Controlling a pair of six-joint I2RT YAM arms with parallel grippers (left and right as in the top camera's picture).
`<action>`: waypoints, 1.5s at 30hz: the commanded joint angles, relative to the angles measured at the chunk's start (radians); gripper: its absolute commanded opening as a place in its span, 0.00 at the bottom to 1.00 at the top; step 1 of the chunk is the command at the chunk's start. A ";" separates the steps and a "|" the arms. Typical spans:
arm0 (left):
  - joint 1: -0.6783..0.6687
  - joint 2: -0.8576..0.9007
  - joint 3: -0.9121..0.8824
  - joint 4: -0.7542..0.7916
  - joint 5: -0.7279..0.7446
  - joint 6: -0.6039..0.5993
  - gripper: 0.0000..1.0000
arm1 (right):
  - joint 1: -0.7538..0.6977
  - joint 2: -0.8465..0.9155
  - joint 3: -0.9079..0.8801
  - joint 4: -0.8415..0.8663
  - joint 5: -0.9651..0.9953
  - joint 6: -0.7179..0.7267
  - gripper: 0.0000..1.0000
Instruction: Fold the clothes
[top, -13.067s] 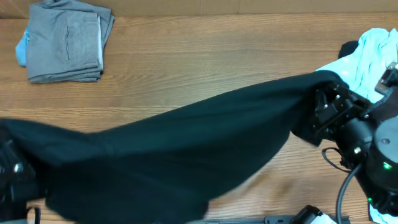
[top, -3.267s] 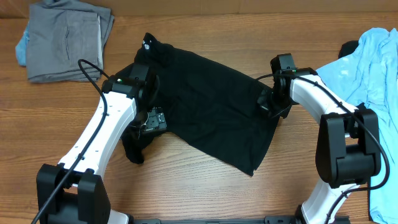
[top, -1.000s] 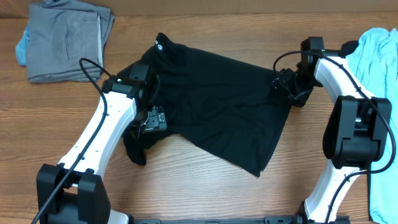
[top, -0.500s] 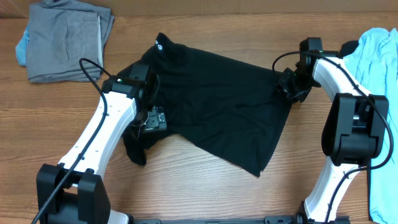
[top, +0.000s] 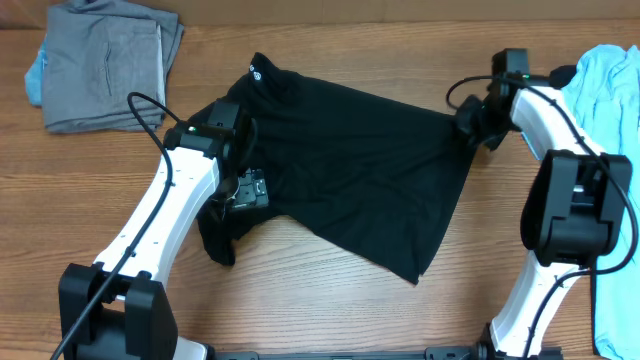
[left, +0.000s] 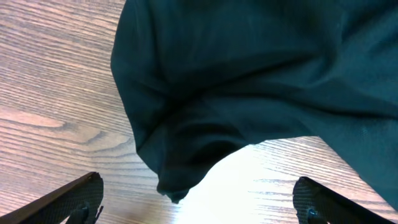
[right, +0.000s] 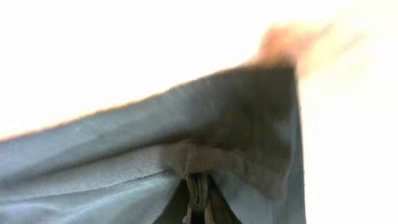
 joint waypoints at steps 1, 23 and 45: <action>0.003 0.002 -0.003 0.009 0.001 0.019 1.00 | -0.053 0.013 0.035 0.050 0.023 0.021 0.04; 0.004 0.002 -0.003 0.034 0.000 0.019 1.00 | -0.161 0.012 0.203 -0.089 0.057 0.025 1.00; 0.007 -0.003 -0.001 -0.004 -0.006 0.034 1.00 | 0.225 -0.308 0.235 -0.745 0.290 0.130 1.00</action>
